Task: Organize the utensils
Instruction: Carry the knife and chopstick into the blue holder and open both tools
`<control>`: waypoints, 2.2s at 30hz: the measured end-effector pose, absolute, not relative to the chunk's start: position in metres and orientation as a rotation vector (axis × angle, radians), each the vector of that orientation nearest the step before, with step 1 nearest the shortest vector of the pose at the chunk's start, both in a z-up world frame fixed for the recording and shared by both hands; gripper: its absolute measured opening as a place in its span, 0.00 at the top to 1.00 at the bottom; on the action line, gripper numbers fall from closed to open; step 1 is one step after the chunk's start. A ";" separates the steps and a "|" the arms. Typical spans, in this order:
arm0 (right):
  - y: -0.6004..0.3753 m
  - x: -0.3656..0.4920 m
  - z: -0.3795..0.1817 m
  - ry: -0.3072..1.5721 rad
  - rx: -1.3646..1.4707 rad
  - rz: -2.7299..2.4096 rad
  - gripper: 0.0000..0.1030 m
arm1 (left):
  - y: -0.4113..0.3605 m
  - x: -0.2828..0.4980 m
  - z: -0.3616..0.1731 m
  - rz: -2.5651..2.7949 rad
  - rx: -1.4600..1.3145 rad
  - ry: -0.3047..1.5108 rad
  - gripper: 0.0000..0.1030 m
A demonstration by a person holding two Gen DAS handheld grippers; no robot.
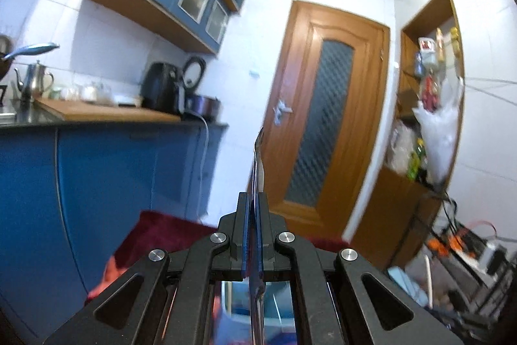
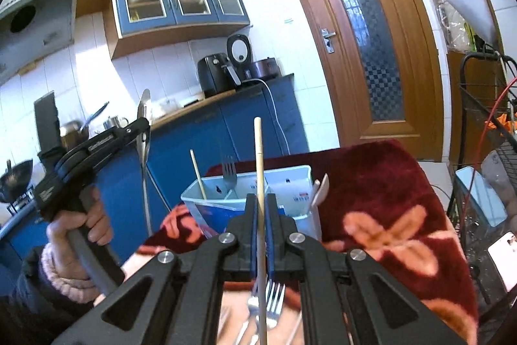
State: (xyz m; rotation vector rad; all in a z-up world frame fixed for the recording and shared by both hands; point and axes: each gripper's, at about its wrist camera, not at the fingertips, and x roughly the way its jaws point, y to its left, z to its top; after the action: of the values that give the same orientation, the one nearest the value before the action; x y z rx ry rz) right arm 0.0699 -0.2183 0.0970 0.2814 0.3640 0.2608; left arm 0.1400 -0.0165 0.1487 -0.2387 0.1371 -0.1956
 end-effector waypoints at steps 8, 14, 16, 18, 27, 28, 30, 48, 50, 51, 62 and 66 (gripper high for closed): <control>-0.221 0.086 0.095 0.337 0.301 0.267 0.94 | -0.018 0.172 0.148 -0.118 -0.291 0.073 0.97; -0.221 0.098 0.101 0.312 0.298 0.265 0.94 | -0.017 0.184 0.142 -0.066 -0.312 0.020 0.97; -0.220 0.102 0.104 0.300 0.301 0.267 0.94 | -0.018 0.187 0.138 -0.047 -0.306 0.001 0.97; -0.220 0.107 0.107 0.285 0.307 0.265 0.94 | -0.020 0.187 0.132 -0.038 -0.301 -0.007 0.97; -0.214 0.141 0.123 0.156 0.322 0.187 0.94 | -0.032 0.197 0.105 -0.025 -0.250 0.019 0.97; -0.212 0.147 0.124 0.143 0.315 0.168 0.94 | -0.032 0.198 0.103 -0.025 -0.250 0.024 0.97; -0.209 0.159 0.123 0.127 0.299 0.139 0.94 | -0.032 0.200 0.099 -0.027 -0.256 0.033 0.97; -0.186 0.185 0.085 0.173 0.183 0.103 0.94 | -0.038 0.195 0.088 -0.046 -0.226 0.065 0.96; -0.183 0.181 0.082 0.198 0.152 0.116 0.94 | -0.038 0.191 0.087 -0.053 -0.220 0.075 0.96; -0.182 0.180 0.081 0.209 0.146 0.121 0.94 | -0.038 0.190 0.087 -0.057 -0.220 0.082 0.96; -0.182 0.154 0.087 0.251 0.141 0.180 0.71 | -0.041 0.167 0.084 -0.137 -0.198 0.186 0.65; -0.184 0.140 0.095 0.234 0.160 0.187 0.68 | -0.039 0.154 0.088 -0.151 -0.184 0.210 0.64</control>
State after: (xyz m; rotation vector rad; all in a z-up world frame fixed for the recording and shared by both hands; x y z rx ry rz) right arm 0.1400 -0.1844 0.0948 0.1605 0.2344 0.1869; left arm 0.1543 -0.0390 0.0882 -0.1837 0.2100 -0.1509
